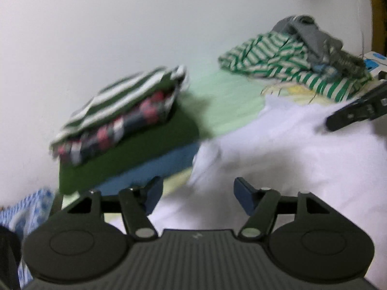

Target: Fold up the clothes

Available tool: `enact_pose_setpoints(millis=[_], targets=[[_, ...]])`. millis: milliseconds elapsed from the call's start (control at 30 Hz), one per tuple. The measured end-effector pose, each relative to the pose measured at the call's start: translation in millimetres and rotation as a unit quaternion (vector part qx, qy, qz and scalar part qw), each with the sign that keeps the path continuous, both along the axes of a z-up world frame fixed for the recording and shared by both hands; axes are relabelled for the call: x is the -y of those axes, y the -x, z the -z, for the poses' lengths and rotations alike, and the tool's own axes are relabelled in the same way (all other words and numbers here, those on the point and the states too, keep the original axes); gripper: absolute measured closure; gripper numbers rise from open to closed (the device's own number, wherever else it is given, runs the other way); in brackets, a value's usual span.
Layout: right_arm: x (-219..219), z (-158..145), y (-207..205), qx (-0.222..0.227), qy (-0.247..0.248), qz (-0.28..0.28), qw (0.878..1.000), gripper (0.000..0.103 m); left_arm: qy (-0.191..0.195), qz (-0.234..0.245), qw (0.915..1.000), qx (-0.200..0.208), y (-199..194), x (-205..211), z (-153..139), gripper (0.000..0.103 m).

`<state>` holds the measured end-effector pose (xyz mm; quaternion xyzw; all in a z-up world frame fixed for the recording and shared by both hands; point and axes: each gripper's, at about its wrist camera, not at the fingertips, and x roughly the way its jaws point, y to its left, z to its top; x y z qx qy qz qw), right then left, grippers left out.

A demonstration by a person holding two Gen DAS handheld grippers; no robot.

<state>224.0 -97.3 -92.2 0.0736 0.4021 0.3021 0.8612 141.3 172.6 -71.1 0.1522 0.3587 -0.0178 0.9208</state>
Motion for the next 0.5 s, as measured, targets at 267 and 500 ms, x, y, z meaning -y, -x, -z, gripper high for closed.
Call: enact_pose_setpoints(millis=[267, 500], targets=[[99.2, 21.3, -13.3, 0.022, 0.1, 0.152, 0.983, 0.088, 0.025, -0.069, 0.9966, -0.036, 2.0, -33.1, 25.4, 0.044], [167.8, 7.3, 7.2, 0.019, 0.062, 0.25, 0.966, 0.086, 0.002, -0.081, 0.9963, -0.03, 2.0, -31.5, 30.2, 0.036]])
